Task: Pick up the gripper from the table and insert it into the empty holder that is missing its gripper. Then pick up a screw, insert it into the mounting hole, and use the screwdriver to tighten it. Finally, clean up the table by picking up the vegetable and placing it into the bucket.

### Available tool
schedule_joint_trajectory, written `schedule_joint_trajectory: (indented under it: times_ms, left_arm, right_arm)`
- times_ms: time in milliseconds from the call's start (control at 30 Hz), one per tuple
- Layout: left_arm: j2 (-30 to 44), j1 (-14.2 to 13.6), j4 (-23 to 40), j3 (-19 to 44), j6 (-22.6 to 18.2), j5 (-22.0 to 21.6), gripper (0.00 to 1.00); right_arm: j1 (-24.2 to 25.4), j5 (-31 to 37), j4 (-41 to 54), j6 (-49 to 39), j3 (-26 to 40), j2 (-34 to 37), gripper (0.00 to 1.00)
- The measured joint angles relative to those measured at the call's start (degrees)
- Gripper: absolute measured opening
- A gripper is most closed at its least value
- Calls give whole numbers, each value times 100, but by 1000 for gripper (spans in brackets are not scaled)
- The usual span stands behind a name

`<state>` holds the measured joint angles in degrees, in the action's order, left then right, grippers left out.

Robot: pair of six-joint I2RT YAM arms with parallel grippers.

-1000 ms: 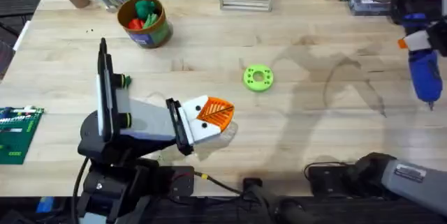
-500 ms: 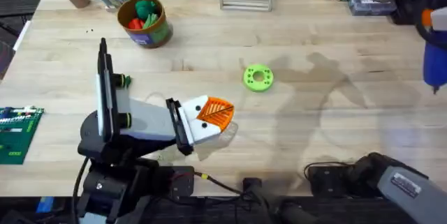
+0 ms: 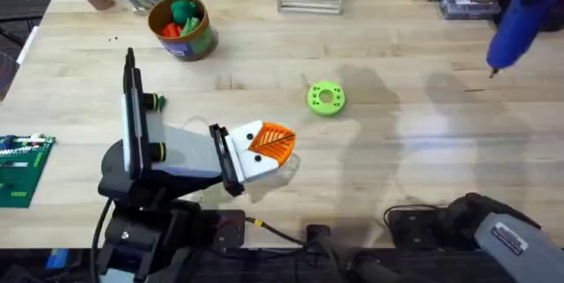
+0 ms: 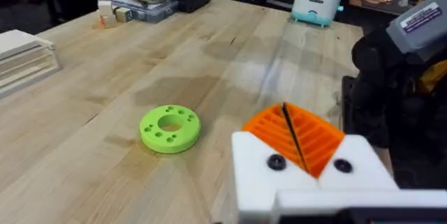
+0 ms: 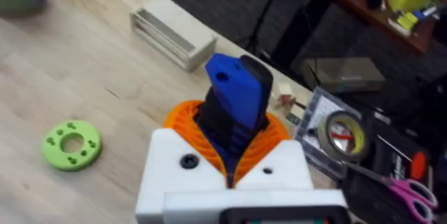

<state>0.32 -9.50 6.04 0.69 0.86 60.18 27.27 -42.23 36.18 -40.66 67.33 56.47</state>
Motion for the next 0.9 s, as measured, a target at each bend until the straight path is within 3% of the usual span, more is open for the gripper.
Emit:
schedule_joint_trajectory:
  times_ms: [400, 567, 900]
  left_arm:
    - [0, 0, 0, 0, 0, 0, 3]
    - [0, 0, 0, 0, 0, 0, 3]
    - [0, 0, 0, 0, 0, 0, 3]
  right_arm:
    - [37, -546, 831, 146, -21, -702, 30]
    - [83, -712, 780, 124, -362, -1148, 30]
    - [-146, -1659, -1383, 849, -1746, -1193, 30]
